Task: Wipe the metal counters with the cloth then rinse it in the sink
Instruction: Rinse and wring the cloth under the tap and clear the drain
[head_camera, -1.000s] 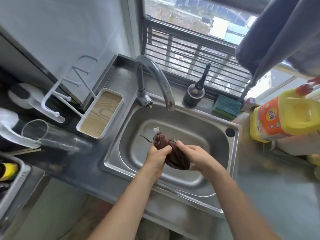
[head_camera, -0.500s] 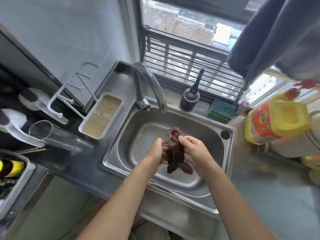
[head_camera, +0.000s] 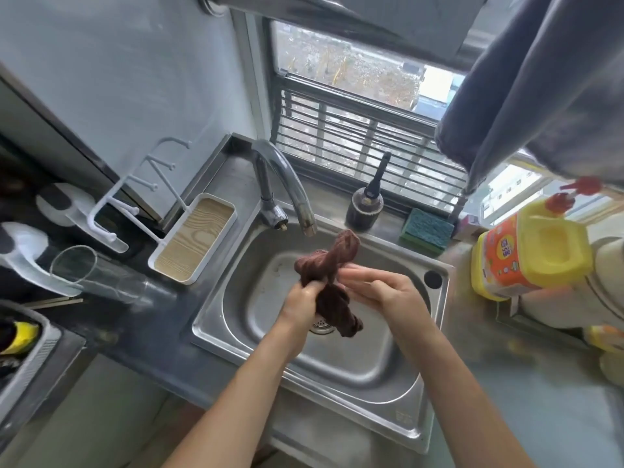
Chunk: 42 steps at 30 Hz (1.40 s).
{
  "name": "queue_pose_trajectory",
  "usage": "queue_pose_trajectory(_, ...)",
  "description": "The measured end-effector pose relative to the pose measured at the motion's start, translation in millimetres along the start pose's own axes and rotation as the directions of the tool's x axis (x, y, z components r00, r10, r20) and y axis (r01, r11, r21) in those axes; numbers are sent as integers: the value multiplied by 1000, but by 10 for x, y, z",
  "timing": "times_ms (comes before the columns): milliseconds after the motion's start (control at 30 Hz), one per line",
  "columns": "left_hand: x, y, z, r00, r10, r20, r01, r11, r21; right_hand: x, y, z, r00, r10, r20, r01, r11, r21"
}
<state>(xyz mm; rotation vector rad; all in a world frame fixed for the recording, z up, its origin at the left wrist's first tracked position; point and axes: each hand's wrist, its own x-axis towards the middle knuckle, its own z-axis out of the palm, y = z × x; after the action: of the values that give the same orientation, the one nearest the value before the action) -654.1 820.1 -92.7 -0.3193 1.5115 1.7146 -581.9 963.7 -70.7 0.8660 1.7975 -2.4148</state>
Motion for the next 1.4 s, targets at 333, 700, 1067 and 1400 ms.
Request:
queue_pose_trajectory(333, -35, 110, -127, 967, -209, 142, 200, 977, 76, 102, 258, 20, 922, 346, 172, -265, 890, -371)
queue_pose_trajectory(700, 170, 187, -455, 966, -97, -240, 150, 965, 216, 373, 622, -224, 897, 343, -279, -319, 939, 127)
queue_pose_trajectory(1067, 302, 257, -825, 935, -13, -354, 272, 669, 692, 434, 487, -520, 887, 139, -439, -221, 965, -140)
queue_pose_trajectory(1400, 386, 334, -996, 817, 17, -576, 130, 969, 212, 362, 466, -474, 934, 343, -97, -356, 886, -297)
